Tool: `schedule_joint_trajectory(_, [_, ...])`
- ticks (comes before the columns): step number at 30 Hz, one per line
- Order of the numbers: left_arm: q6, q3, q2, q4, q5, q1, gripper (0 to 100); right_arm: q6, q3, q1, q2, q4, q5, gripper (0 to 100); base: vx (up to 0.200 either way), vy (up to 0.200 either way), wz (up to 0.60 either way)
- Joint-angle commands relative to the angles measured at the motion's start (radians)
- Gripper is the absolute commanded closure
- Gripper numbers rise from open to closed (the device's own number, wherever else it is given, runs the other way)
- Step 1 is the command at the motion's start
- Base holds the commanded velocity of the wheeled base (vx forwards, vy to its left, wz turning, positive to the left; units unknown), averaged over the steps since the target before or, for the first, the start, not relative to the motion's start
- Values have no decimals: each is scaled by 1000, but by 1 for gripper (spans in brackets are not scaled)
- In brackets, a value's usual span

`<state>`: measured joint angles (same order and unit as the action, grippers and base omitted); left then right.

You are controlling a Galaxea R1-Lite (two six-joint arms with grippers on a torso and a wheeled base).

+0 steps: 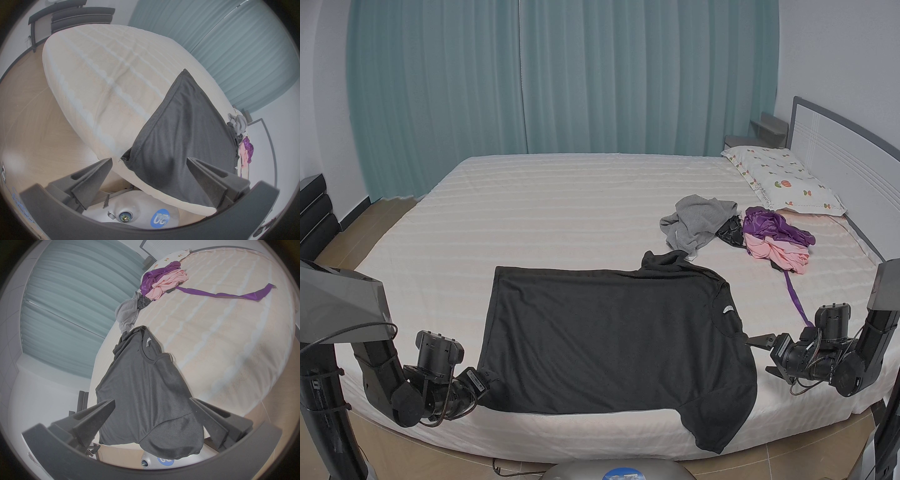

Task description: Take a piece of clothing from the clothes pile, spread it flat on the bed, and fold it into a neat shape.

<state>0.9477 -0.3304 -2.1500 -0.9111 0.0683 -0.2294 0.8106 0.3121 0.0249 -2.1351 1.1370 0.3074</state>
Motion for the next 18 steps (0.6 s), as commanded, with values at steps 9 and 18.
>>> schedule_joint_trajectory(9, [-9, 1, -99, -60, 71, -51, 0, -1, -5, 4, -6, 1, 1, 0, 0, 0, 0])
schedule_joint_trajectory(18, [-58, 2, -165, -161, 145, -74, 100, -8, -11, 3, -11, 0, -2, 0, 0, 0, 0])
